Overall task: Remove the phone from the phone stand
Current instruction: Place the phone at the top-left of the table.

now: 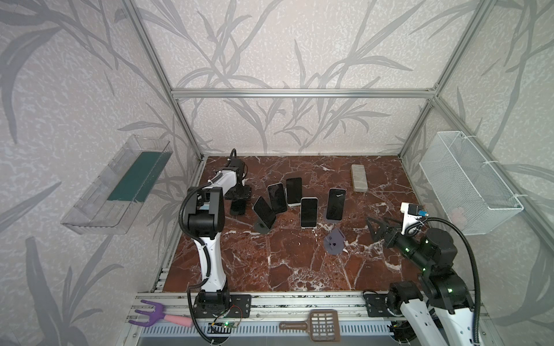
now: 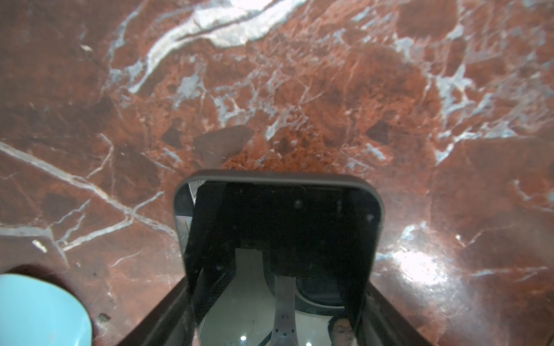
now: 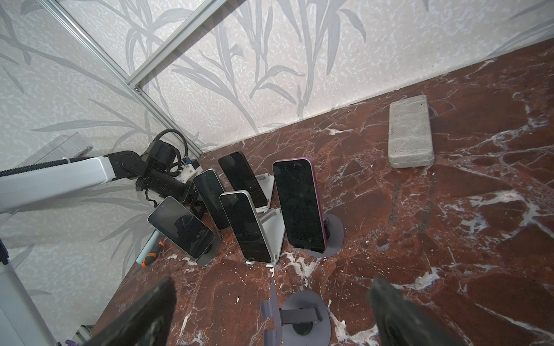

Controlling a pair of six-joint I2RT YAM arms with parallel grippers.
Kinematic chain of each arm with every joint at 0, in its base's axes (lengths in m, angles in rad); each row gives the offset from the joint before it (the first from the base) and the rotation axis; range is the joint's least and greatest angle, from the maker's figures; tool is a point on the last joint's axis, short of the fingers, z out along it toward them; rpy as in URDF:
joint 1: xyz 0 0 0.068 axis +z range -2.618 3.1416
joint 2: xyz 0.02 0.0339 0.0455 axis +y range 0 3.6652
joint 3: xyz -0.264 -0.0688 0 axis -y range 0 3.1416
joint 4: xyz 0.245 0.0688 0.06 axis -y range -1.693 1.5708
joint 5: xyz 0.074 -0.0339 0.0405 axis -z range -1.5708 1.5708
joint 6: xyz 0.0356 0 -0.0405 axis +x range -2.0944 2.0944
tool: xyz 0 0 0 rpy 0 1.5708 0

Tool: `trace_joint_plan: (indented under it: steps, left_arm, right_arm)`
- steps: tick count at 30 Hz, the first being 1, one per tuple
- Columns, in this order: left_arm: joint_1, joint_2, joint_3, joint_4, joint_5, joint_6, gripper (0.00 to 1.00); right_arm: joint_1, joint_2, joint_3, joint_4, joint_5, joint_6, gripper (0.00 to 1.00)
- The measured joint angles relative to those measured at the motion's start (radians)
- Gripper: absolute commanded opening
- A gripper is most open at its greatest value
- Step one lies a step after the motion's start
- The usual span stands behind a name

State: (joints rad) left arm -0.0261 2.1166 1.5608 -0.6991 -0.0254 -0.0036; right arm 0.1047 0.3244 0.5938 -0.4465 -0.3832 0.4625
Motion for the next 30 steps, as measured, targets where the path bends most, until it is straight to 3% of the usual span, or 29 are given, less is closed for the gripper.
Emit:
trace_joint_plan:
  steps: [19,23,30]
  left_arm:
    - [-0.022,-0.014,0.006,-0.021,-0.037,-0.002,0.81]
    - [-0.03,-0.1,0.006,-0.024,-0.089,-0.022,0.83]
    - [-0.032,-0.338,0.011,0.029,-0.138,-0.062,0.84]
  right_arm:
    - [0.0,-0.007,0.0,-0.01,-0.005,0.002,0.99]
    - [0.0,-0.004,0.0,-0.031,-0.023,0.011,0.98]
    - [0.0,-0.002,-0.02,-0.066,-0.089,0.019,0.81]
